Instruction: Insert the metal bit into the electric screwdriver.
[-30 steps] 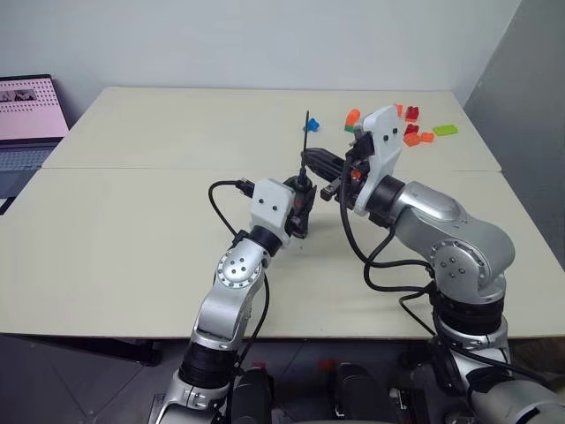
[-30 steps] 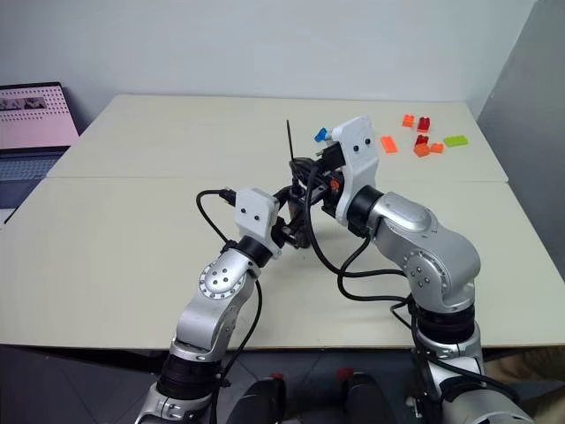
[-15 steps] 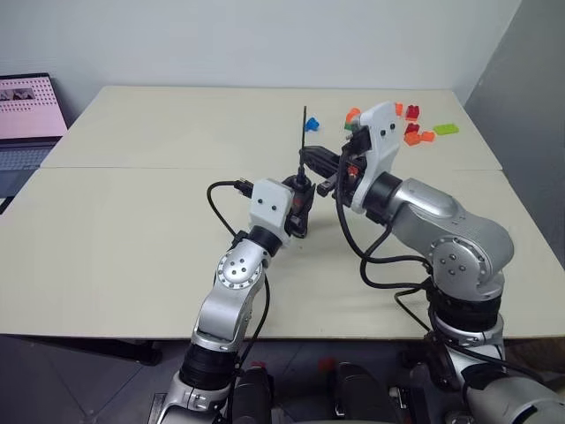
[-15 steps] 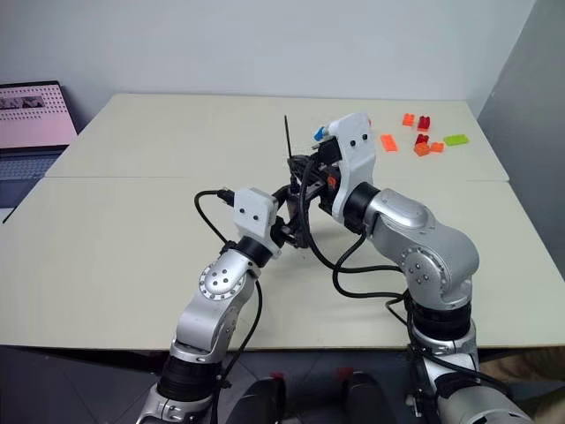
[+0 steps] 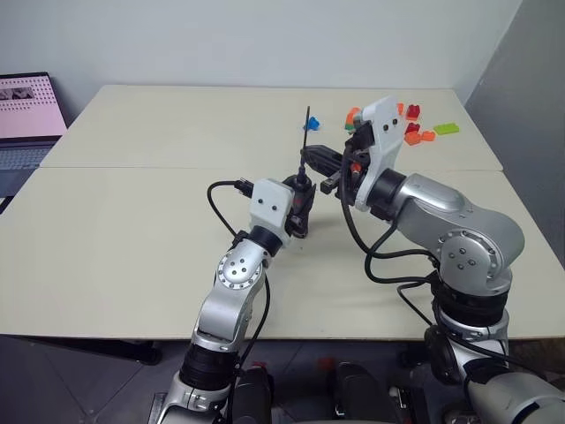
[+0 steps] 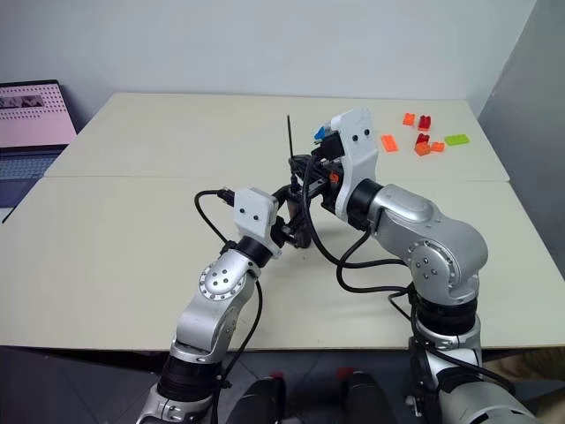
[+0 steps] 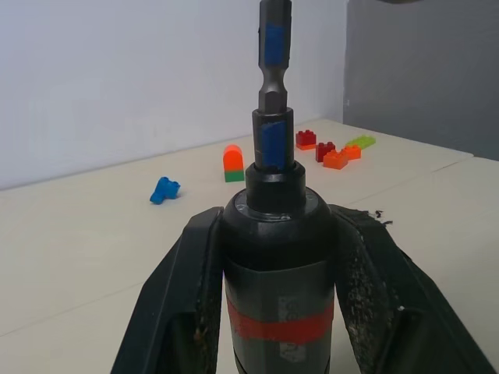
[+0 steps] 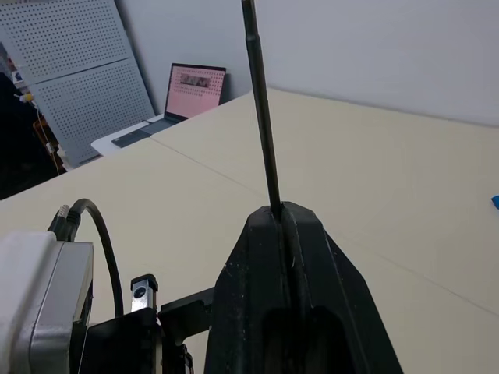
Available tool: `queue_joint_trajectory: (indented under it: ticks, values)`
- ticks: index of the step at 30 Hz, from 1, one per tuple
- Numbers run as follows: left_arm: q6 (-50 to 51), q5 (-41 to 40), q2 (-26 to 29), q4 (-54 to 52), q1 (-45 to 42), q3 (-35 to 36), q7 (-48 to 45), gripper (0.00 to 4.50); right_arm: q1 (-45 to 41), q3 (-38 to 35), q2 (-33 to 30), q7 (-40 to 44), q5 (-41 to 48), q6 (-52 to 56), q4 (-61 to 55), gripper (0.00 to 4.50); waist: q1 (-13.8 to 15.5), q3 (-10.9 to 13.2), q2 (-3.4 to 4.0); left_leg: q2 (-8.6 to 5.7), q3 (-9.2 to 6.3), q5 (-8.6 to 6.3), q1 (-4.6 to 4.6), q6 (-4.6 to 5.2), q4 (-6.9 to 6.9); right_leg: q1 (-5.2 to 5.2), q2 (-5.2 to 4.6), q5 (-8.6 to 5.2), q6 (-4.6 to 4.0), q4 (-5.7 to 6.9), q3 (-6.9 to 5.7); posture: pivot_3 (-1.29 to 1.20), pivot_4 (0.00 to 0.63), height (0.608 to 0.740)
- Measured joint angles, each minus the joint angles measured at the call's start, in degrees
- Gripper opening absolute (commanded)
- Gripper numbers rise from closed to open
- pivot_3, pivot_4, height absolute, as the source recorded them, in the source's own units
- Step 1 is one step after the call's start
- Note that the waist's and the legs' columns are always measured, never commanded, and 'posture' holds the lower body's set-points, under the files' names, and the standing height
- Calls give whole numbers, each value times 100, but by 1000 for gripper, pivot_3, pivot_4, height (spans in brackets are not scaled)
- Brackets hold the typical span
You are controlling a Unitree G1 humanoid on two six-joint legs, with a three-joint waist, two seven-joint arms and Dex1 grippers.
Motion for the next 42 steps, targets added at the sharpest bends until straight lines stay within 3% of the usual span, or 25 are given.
queue_joint_trajectory:
  ticks: [15, 32, 42]
  values:
    - [-19, 2, -1, -14, -6, -42, 1, 1642, -424, -151, -517, 474, 321, -127, 234, 0, -1, 1, 1, 0, 2, -2, -11, 3, -10, 4, 0, 9, 14, -44, 0, 0, 150, 740]
    - [-16, 2, 3, -17, -5, -44, 2, 1642, -231, 269, -403, 142, 94, -183, 188, 0, -1, 1, 1, 0, 1, -2, -12, 3, -11, 2, 0, 10, 15, -43, 0, 0, 150, 740]
    - [-15, 2, 3, -18, -5, -44, 2, 1642, -232, 72, -404, 91, 179, -182, 166, 0, -1, 1, 1, 0, 1, -2, -12, 3, -11, 3, 0, 10, 15, -43, -1, 0, 150, 740]
